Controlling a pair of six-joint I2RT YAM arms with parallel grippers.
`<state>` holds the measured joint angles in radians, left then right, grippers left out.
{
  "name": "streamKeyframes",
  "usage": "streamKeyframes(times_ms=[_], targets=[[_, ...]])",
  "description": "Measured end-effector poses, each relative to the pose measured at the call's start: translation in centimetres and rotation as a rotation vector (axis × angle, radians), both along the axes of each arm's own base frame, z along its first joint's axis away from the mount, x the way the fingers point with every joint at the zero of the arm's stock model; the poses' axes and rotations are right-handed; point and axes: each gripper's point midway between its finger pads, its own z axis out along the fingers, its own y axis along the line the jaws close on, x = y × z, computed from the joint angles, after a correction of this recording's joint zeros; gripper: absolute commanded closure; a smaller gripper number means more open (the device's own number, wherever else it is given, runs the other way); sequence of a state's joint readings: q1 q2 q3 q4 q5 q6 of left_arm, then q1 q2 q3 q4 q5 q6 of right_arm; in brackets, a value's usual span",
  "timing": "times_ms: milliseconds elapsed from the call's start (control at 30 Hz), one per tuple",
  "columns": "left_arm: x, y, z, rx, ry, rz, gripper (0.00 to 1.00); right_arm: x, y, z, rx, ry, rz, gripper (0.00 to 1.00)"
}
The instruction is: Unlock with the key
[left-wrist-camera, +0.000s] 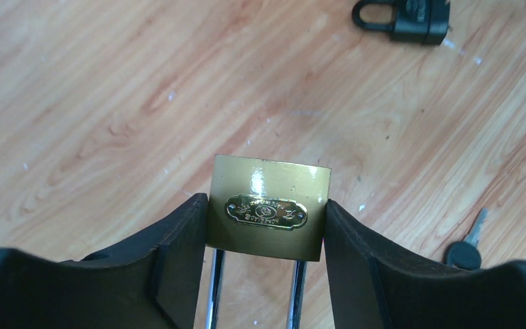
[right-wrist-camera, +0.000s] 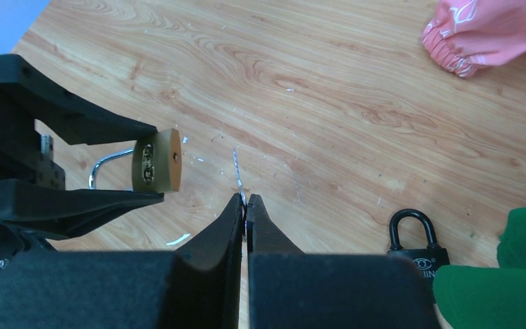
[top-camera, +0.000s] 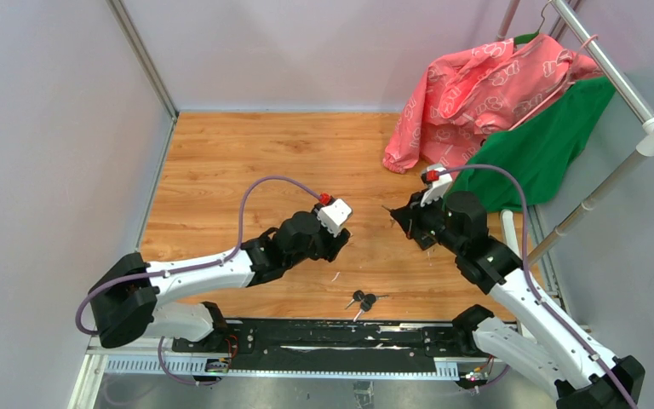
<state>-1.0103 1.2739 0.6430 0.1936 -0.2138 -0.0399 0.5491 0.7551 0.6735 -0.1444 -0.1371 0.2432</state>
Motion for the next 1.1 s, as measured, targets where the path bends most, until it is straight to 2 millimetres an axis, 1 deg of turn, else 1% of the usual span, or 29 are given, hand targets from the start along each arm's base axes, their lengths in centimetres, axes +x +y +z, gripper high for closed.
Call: streamKeyframes(times_ms=[133,233,467,600,733,800,967,1100], targets=[[0.7,-0.4,2.7,-0.015,-0.056,-0.004,1.0,0.2,-0.3,1.0,0.001,-0.013,-0.018,1.0],[1.1,-0.5,3.4,0.007,-0.096,-0.016,1.0,0.3,-0.5,1.3,-0.004,-0.014,-0.029,1.0],[1.6,0.5,2.1,0.118,-0.13,-0.02,1.0,0.2,-0.6,0.2,-0.03,0.024,-0.032,1.0],[1.7,0.6,2.1,0.157,-0.163,-0.047,1.0,0.2,-0.5,-0.2,-0.039,0.036,-0.03,1.0],[2.4,0.9,1.7,0.231,-0.199,-0.047,1.0,0.1,-0.6,-0.4,-0.049,0.048,-0.026,1.0],[2.7,1.0,1.9,0.245,-0.208,-0.043,1.0,0.0,-0.6,-0.3,-0.051,0.048,-0.025,1.0],[2.2,1.1,3.0,0.191,-0.232,-0.056,1.0,-0.2,-0.8,-0.1,-0.048,0.042,-0.025,1.0],[1.3,1.7,3.1,0.122,-0.239,-0.092,1.0,-0.3,-0.8,0.0,-0.045,0.039,-0.024,1.0]])
